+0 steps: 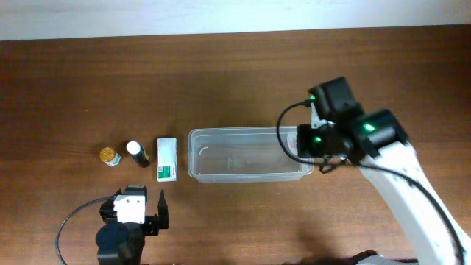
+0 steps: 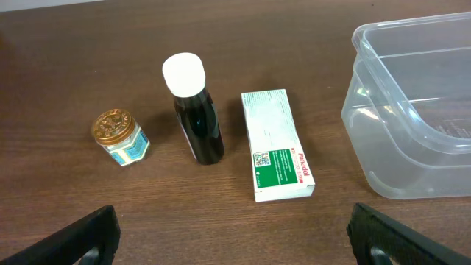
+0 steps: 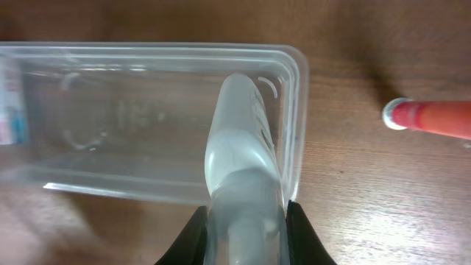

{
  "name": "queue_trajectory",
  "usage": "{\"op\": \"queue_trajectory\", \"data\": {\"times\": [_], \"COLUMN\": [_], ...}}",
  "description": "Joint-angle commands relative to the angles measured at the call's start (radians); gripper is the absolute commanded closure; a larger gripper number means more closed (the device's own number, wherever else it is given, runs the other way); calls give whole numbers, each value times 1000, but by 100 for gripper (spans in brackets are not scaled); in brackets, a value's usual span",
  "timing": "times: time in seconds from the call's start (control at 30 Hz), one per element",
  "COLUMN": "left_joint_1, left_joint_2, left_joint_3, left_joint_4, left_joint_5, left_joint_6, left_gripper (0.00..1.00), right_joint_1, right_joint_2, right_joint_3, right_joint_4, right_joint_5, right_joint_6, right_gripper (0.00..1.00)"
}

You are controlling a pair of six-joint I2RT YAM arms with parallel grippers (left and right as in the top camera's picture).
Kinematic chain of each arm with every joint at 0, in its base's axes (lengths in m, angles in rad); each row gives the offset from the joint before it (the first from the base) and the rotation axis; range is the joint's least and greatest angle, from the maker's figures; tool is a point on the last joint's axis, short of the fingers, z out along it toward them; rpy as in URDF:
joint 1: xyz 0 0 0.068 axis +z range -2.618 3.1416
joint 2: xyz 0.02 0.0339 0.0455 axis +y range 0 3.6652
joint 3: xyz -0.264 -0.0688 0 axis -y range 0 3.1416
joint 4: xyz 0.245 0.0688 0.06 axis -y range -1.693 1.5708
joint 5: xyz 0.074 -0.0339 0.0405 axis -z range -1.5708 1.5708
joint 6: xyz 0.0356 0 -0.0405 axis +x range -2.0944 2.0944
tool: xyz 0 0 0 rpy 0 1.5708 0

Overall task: Pack container
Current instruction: 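Lift the white bottle and lower it into the container's right end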

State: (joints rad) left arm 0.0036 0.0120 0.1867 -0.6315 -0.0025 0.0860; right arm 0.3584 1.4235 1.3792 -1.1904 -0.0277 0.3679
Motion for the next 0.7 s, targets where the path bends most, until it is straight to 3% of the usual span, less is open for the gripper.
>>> {"op": "queue_trajectory", "data": {"times": [0.0,0.37,0.47,0.53,0.67], "left_joint_1": [6,6,6,6,6], "left_joint_2": [-7,-7,-7,-7,-7], "left_joint_3": [-3,-3,-3,-3,-3], "left_joint_4": [2,2,2,2,2], "left_joint_5": [14,14,14,14,14], "left_joint_6": [9,9,9,9,9], "left_gripper": [0,0,0,0,0], "right_joint_1": [9,9,9,9,3], "right_joint_2": [115,301,288,263,169], "right_joint_3": [25,25,26,27,35], "right_joint_4": [39,114,119,121,119], "right_joint_5": [29,-3,-13,-13,-11], "right_joint_6": [38,64,64,63,63], "right_gripper": [92,89,74,58,48]}}
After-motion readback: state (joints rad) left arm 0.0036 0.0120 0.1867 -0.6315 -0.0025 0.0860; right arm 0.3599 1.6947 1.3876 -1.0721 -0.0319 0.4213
